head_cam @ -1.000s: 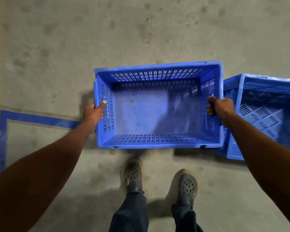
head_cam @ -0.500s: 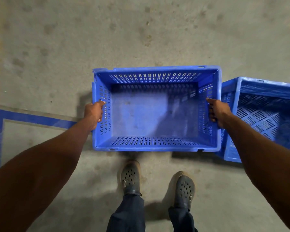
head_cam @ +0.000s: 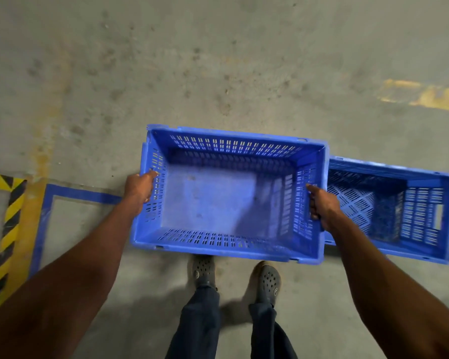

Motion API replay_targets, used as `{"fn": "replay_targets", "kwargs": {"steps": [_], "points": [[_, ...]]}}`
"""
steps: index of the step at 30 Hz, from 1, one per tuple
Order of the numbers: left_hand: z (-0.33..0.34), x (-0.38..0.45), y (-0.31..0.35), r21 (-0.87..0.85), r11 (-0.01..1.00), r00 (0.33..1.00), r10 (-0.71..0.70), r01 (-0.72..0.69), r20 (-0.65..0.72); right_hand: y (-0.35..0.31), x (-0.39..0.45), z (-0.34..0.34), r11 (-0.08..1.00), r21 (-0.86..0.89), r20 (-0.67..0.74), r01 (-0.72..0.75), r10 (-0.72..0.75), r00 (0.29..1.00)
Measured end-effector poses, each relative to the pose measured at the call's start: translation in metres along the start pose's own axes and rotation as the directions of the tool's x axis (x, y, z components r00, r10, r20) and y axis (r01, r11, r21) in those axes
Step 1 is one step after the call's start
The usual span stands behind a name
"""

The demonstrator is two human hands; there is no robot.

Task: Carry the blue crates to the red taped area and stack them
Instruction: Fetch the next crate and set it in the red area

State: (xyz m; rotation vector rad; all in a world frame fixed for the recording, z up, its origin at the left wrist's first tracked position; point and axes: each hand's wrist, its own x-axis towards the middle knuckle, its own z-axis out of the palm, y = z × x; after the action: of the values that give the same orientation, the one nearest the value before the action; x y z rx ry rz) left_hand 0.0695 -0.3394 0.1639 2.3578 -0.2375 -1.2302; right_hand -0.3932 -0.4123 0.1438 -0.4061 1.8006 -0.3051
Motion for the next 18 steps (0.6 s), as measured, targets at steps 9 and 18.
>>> {"fn": "replay_targets", "kwargs": {"steps": [9,18], "points": [[-0.109,-0.187,0.077,-0.077,0.997,0.999,0.024,-0.026,-0.027,-0.075,-0.204,-0.075,0.999,0.004,0.091,0.046,-0.046,0.995],[-0.190,-0.380,0.109,-0.150,0.985,0.996,0.079,-0.083,-0.027,-0.115,-0.394,-0.163,0.990,0.014,0.043,0.138,-0.139,0.989]]}}
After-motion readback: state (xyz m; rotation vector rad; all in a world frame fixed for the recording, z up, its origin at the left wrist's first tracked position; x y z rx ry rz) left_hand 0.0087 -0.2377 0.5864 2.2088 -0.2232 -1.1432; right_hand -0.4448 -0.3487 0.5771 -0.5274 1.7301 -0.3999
